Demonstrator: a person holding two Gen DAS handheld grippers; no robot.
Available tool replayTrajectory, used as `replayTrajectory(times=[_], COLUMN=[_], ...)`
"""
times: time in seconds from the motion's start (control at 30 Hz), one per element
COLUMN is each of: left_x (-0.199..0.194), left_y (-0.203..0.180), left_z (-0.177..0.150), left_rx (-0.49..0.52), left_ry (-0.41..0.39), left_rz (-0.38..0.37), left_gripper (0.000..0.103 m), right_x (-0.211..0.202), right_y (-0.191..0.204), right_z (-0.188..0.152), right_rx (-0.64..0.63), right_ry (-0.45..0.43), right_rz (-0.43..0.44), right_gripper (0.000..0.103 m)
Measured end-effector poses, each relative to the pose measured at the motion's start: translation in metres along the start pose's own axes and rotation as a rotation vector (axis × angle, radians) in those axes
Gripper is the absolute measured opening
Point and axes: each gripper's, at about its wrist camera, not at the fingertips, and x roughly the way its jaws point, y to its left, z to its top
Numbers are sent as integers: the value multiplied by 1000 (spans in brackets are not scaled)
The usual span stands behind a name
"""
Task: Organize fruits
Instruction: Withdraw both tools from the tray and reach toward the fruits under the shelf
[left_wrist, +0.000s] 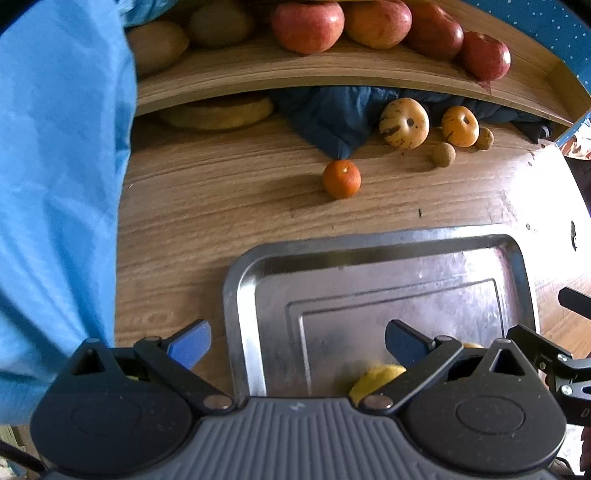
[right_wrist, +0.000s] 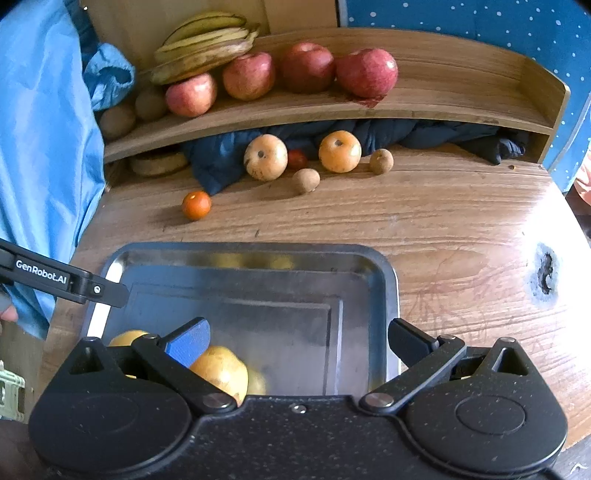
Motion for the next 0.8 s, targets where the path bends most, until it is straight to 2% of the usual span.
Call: replayTrajectory(times=[0.33, 0.8], left_x=[17, 48], left_y=[-5, -5], left_z=[31, 66], left_rx=[15, -20], left_ry=[14, 14], left_rz=[-22, -58], left_gripper=[102, 102], right_x=[14, 48], right_y=[-5, -11], right_z=[14, 46], right_rx=[37, 47], right_ry=[3, 18], right_rz=[-11, -33], right_gripper=[102, 102])
